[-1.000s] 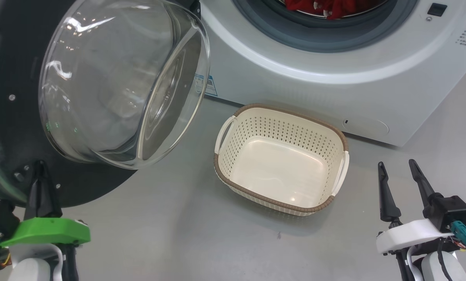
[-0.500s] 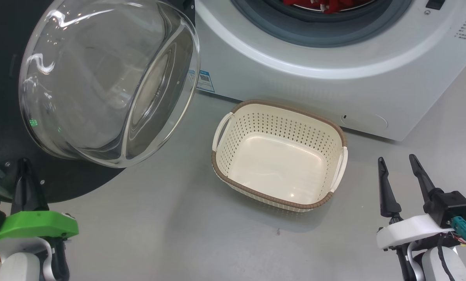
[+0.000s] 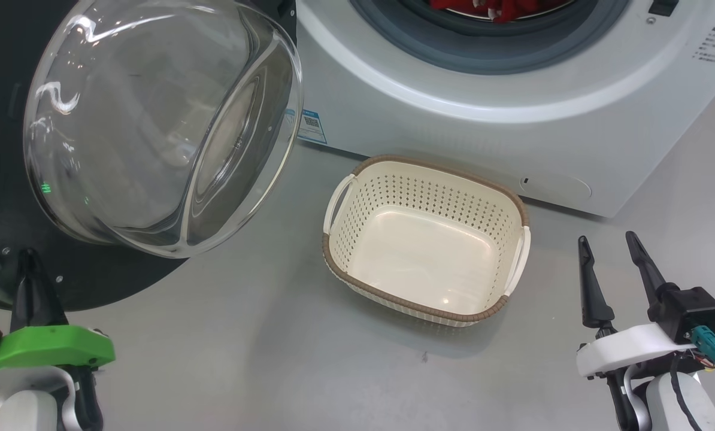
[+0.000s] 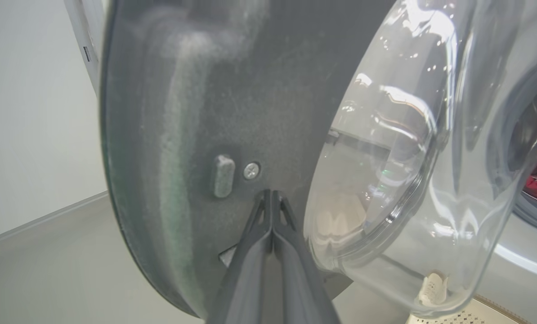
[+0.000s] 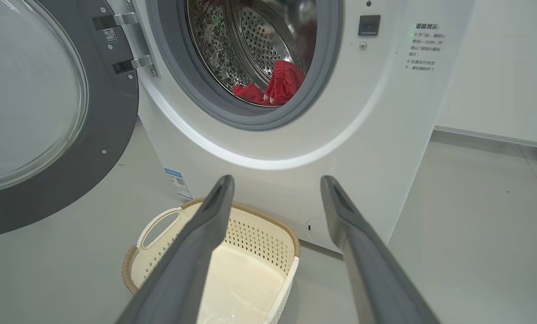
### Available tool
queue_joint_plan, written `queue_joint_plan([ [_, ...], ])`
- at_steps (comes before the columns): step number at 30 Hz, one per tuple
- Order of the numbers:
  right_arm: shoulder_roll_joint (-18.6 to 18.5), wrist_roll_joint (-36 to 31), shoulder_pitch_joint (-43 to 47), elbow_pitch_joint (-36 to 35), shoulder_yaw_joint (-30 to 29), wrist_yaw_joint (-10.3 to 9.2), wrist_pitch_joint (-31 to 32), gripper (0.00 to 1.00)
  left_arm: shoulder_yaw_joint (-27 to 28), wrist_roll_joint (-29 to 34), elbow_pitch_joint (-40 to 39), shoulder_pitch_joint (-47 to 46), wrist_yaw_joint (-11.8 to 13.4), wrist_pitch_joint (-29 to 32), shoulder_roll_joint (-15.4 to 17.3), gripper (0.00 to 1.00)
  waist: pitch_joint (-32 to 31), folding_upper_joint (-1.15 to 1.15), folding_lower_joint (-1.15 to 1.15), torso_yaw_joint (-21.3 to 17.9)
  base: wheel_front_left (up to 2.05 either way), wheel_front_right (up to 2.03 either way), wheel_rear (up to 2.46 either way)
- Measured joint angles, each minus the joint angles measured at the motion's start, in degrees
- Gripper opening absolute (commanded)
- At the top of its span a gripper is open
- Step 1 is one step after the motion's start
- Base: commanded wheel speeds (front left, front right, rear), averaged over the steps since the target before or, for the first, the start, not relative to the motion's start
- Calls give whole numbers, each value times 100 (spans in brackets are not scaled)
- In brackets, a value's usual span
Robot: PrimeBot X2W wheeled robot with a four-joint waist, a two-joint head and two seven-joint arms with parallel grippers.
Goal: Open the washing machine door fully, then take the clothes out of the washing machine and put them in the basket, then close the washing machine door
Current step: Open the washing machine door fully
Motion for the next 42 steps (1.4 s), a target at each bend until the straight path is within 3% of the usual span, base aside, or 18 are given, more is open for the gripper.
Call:
queue_joint_plan([
  [9, 14, 1, -2, 43, 15, 38, 0, 100, -42, 311, -397, 154, -56, -1, -160, 0, -127, 0, 0, -113, 0, 0, 0],
  [25, 65, 19, 13, 62, 85, 56, 0, 100, -1056, 662, -731, 887, -522, -9, -320, 0, -413, 0, 0, -381, 0, 0, 0],
  [26, 74, 30, 15, 62, 96, 56, 0, 100, -1107, 662, -733, 912, -546, -9, -322, 4, -431, 0, 0, -415, 0, 0, 0],
  [28, 81, 56, 17, 63, 144, 57, 0, 100, -1206, 665, -743, 935, -605, -9, -320, 53, -464, 0, 0, -494, 0, 0, 0],
  [29, 86, 78, 18, 65, 168, 57, 0, 100, -1266, 681, -755, 945, -620, -9, -321, 71, -480, 0, 0, -536, 0, 0, 0],
  [30, 87, 81, 19, 68, 192, 57, 0, 100, -1322, 706, -761, 956, -623, -9, -321, 100, -497, 0, 0, -581, 0, 0, 0],
  [42, 102, 182, 159, 154, 419, 83, 0, 100, -1582, 870, -814, 986, -677, -9, -319, 100, -723, 0, 0, -1199, 0, 0, 0],
])
